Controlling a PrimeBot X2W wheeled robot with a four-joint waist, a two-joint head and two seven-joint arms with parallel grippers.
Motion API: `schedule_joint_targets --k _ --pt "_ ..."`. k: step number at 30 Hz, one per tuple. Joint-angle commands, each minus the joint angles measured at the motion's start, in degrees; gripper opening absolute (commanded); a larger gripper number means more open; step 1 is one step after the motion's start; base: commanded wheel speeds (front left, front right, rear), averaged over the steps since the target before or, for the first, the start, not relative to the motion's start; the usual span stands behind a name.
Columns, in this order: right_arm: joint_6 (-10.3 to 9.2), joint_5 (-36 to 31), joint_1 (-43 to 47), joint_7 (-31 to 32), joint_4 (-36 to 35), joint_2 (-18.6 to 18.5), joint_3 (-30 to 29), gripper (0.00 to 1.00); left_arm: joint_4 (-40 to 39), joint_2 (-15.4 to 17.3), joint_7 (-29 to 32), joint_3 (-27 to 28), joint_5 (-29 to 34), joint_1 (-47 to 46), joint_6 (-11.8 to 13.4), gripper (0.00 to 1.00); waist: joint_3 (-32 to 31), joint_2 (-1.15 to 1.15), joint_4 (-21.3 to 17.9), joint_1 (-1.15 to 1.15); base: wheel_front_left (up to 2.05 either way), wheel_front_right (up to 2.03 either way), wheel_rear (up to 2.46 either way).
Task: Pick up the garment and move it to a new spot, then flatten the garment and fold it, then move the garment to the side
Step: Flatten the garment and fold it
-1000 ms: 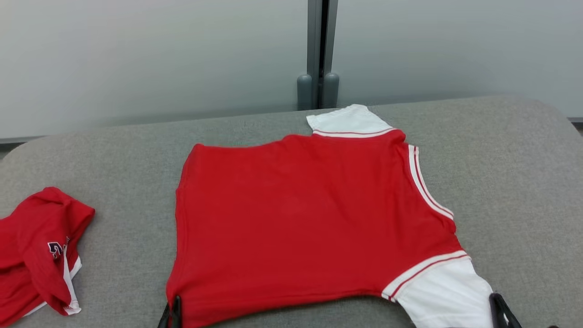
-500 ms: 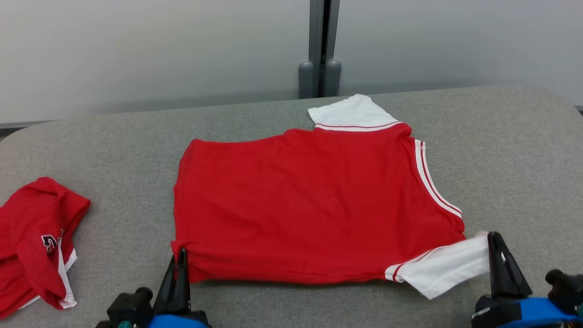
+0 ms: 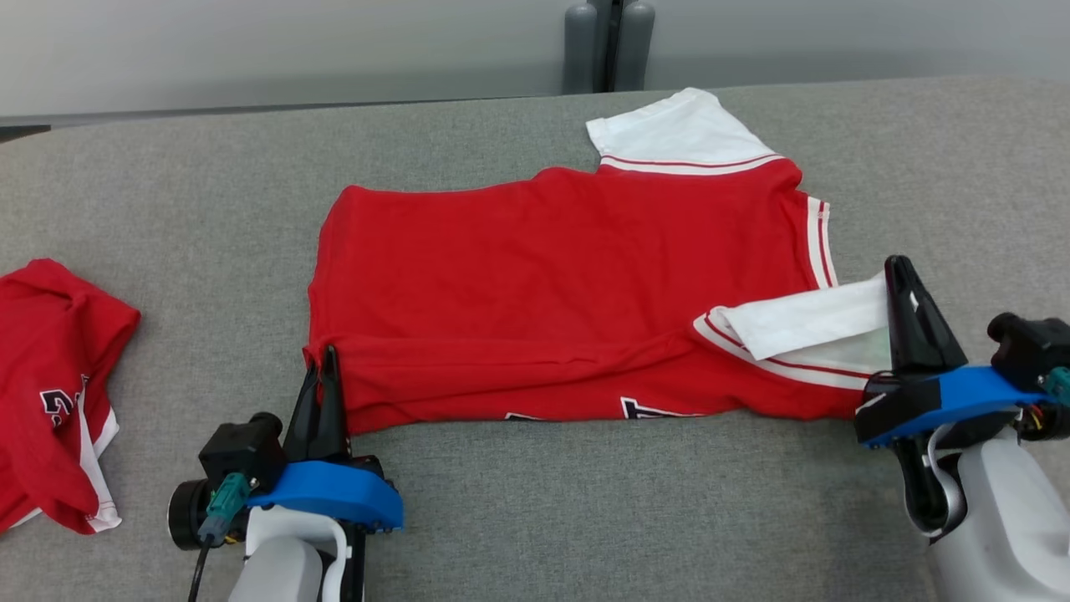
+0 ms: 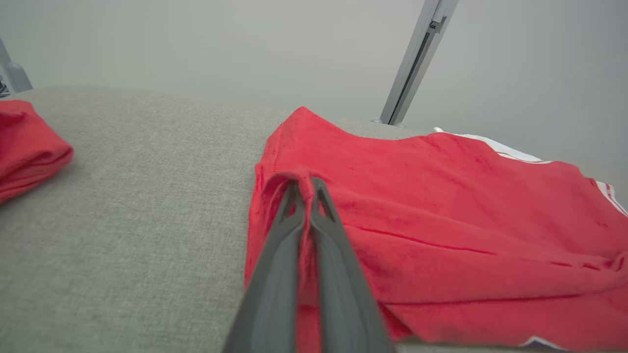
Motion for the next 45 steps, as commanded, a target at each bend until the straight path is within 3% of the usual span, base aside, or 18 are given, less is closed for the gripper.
schedule_joint_targets --k 1,10,11,12,13,14,20,25,45 --pt "0.0 -0.37 -2.53 -0.03 1.54 -0.72 0.0 0.0 0.76 0.0 -0.15 0.16 -0.28 -1.96 0.4 0.0 1.47 0.0 0.96 -0.01 0.0 0.0 0.0" --pt "0.0 -2.5 -8.02 -0.03 6.41 -0.77 -0.26 0.0 4.08 0.01 -0.15 -0.72 0.36 -5.77 -0.11 0.0 3.5 0.0 1.4 -0.01 0.0 0.0 0.0" --pt "0.0 -3.07 -8.46 -0.03 6.73 -0.68 -0.83 0.18 4.27 0.0 -0.14 -0.98 0.91 -6.28 -0.1 0.0 3.62 0.0 1.41 -0.01 0.0 0.0 0.0" --pt "0.0 -3.85 -8.83 -0.03 6.58 -0.57 -1.55 0.69 4.3 0.0 -0.15 -1.09 1.03 -6.69 -0.07 0.28 3.69 0.0 1.42 -0.01 0.0 0.0 0.0" --pt "0.0 -4.54 -8.91 -0.03 6.17 -0.24 -2.05 1.0 4.28 0.0 -0.14 -1.13 1.34 -6.87 0.02 0.8 3.68 0.0 1.43 -0.01 0.0 0.0 0.0" --pt "0.0 -5.26 -8.78 -0.03 5.39 0.13 -2.81 1.0 4.02 0.0 -0.15 -1.15 2.09 -7.1 0.2 1.0 3.62 0.0 1.42 -0.01 0.0 0.0 0.0" --pt "0.0 -10.25 -4.05 -0.02 -2.05 2.52 -6.41 1.0 -1.19 0.01 -0.15 0.84 4.51 -3.67 2.37 1.0 1.71 0.0 1.06 -0.01 0.0 0.0 0.0" --pt "0.0 -11.94 2.63 -0.03 -5.77 4.31 -6.28 1.0 -2.55 -0.01 -0.14 0.05 5.55 1.59 2.56 1.0 -1.64 0.0 0.92 -0.01 0.0 0.0 0.0" --pt "0.0 -9.67 20.63 -0.02 -2.83 6.0 -2.6 1.0 -1.07 0.0 -0.14 -1.31 5.14 16.5 1.27 1.0 -13.05 0.0 0.39 -0.01 0.0 0.0 0.0"
